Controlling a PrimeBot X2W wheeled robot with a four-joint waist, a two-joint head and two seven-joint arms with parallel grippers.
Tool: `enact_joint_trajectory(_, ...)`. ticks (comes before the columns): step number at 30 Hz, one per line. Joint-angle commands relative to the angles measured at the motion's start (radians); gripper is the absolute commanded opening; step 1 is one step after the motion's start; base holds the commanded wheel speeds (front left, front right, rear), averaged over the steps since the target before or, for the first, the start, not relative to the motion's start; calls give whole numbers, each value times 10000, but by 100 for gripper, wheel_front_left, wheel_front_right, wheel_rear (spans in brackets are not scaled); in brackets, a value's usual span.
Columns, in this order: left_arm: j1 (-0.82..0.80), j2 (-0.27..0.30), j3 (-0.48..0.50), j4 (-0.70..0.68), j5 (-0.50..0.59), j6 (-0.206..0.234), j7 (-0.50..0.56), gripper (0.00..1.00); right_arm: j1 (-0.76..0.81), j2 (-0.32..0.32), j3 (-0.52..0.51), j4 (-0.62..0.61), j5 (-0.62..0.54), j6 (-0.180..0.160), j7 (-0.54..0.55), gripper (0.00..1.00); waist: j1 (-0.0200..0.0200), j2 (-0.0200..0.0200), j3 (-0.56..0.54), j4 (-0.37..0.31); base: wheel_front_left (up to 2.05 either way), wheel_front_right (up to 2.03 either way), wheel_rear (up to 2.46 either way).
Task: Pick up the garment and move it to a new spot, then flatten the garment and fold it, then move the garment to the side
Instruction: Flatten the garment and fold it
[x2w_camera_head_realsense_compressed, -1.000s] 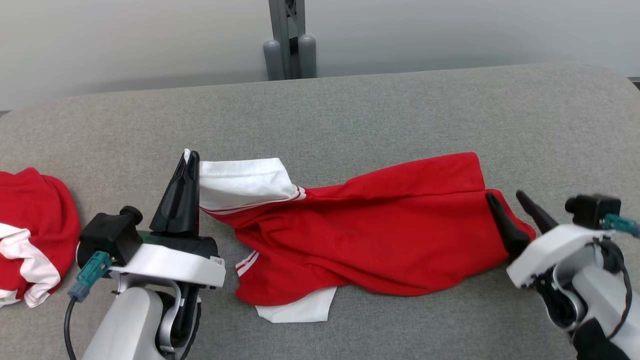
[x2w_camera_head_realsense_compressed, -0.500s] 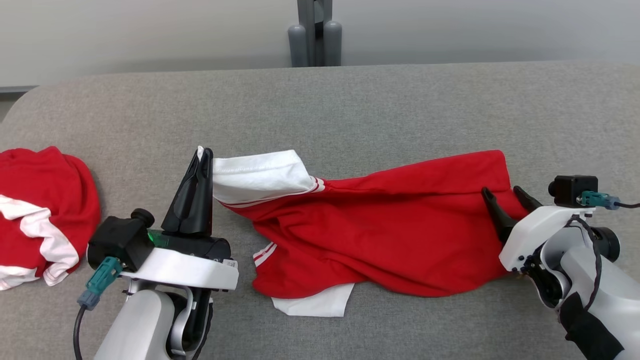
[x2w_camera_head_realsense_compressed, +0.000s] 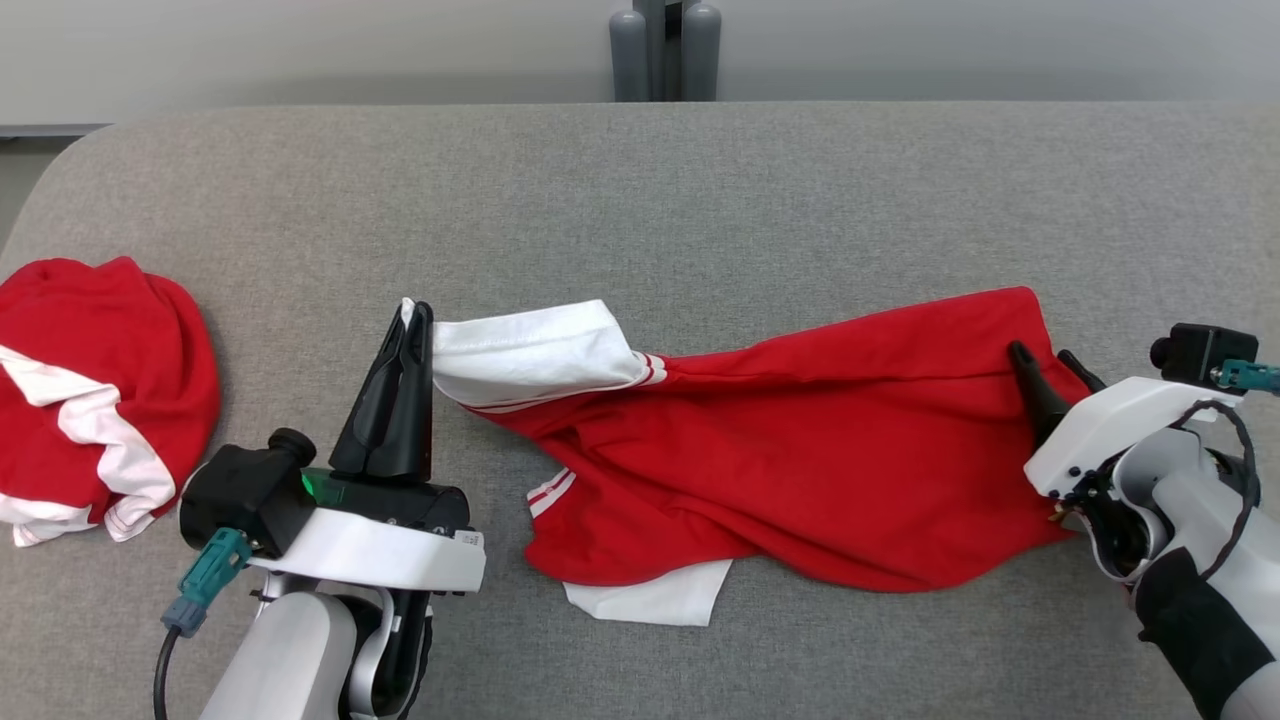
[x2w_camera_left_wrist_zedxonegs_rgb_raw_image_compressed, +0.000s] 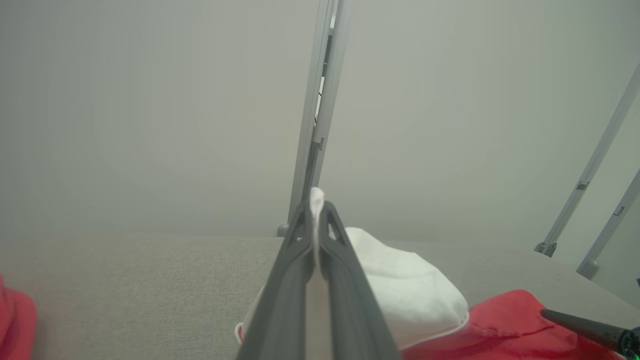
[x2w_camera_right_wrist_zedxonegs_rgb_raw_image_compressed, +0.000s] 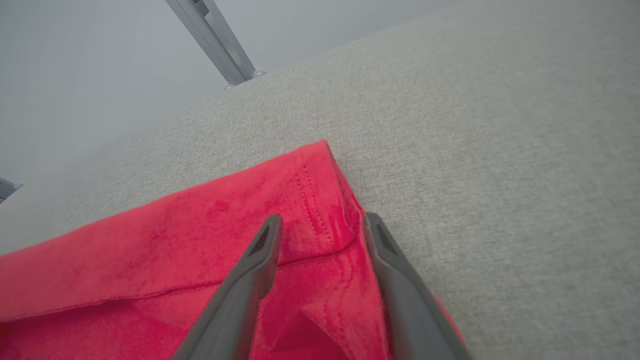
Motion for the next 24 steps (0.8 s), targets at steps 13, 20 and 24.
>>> enact_joint_trajectory(13, -302, 30, -119, 10, 40, 59, 25, 0, -535, -258, 843, 360, -69, 1, 345, 0, 0, 0, 176, 285, 0, 0, 0)
enact_joint_trajectory(20, -510, 141, 241, -159, -64, -98, -55, 0, -677, -726, 1017, -693, 303, 1, -114, 0, 0, 0, -237, 8, 0, 0, 0)
enact_joint_trajectory(24, -695, 328, 539, -322, -111, -177, -67, 0, -748, -1264, 1013, -1686, 737, 1, -171, 0, 0, 0, -574, -273, 0, 0, 0)
